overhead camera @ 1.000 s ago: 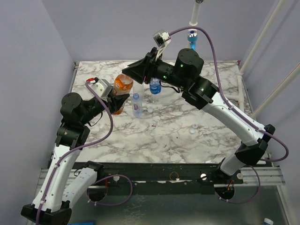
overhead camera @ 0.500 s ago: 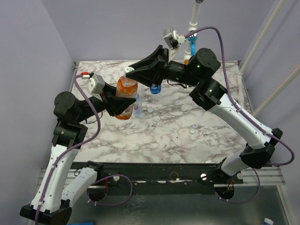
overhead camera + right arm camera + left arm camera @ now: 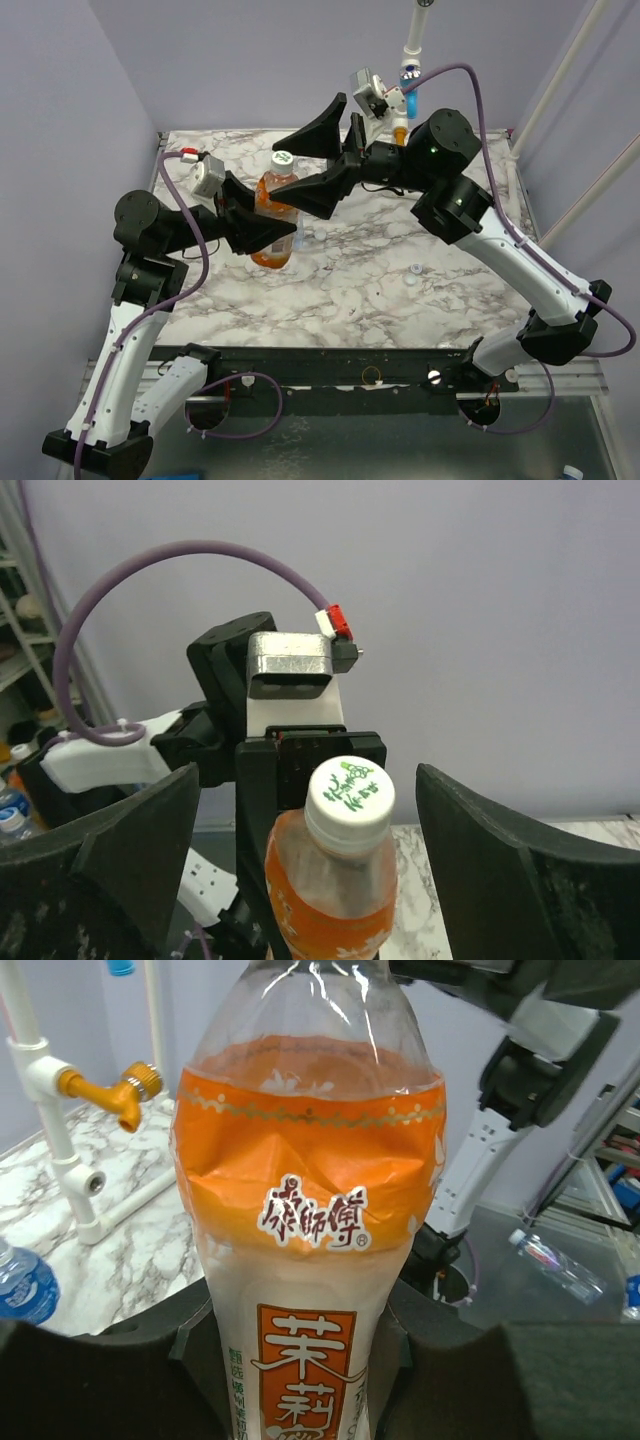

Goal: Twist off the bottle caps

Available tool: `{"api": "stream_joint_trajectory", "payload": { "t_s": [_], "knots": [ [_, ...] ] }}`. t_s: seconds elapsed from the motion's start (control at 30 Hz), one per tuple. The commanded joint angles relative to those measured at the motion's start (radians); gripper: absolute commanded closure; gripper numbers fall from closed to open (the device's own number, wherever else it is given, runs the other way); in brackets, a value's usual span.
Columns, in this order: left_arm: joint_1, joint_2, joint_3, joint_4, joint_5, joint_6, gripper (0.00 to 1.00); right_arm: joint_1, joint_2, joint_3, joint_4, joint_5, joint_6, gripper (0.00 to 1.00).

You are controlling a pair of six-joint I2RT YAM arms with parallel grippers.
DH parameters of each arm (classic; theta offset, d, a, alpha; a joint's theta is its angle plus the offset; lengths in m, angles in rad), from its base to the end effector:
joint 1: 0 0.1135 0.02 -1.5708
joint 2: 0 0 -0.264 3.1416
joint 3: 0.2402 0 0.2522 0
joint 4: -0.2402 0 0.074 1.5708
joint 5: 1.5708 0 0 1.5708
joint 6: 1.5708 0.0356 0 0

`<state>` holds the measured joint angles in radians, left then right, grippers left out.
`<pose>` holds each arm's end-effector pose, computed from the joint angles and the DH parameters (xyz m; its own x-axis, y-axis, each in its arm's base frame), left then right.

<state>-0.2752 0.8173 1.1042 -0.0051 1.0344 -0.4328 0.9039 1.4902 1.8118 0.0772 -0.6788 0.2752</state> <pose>0.1321 -0.0691 0.4585 -0.1486 -0.1808 -0.9722 0.9596 0.2111 -0.1859 0.1717 0.2542 0.5505 -0.0323 0.3009 -0.9531 -0.9982 -0.0571 0.0158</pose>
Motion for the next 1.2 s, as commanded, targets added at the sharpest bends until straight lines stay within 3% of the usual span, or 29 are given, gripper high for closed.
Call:
{"api": "stream_joint_trajectory", "payload": {
  "t_s": [0.0,0.1,0.3,0.6,0.87,1.17],
  "knots": [
    [0.002,0.004,-0.005,-0.094,-0.143,0.117,0.67,0.013,-0.001,0.052,-0.151,0.26,-0.018,0.07],
    [0.002,0.002,-0.01,-0.124,-0.235,0.193,0.67,0.016,0.045,0.113,-0.223,0.326,-0.001,0.06],
    [0.002,-0.004,-0.024,-0.156,-0.325,0.293,0.68,0.023,0.13,0.223,-0.33,0.423,0.01,0.21],
    [0.002,-0.018,-0.04,-0.179,-0.37,0.372,0.7,0.023,0.211,0.332,-0.365,0.389,0.02,0.35],
    [0.002,-0.01,-0.033,-0.179,-0.397,0.366,0.7,0.026,0.226,0.324,-0.351,0.374,0.03,0.4],
    [0.002,0.006,-0.021,-0.179,-0.398,0.338,0.7,0.026,0.235,0.321,-0.337,0.361,0.027,0.79]
  ]
}}
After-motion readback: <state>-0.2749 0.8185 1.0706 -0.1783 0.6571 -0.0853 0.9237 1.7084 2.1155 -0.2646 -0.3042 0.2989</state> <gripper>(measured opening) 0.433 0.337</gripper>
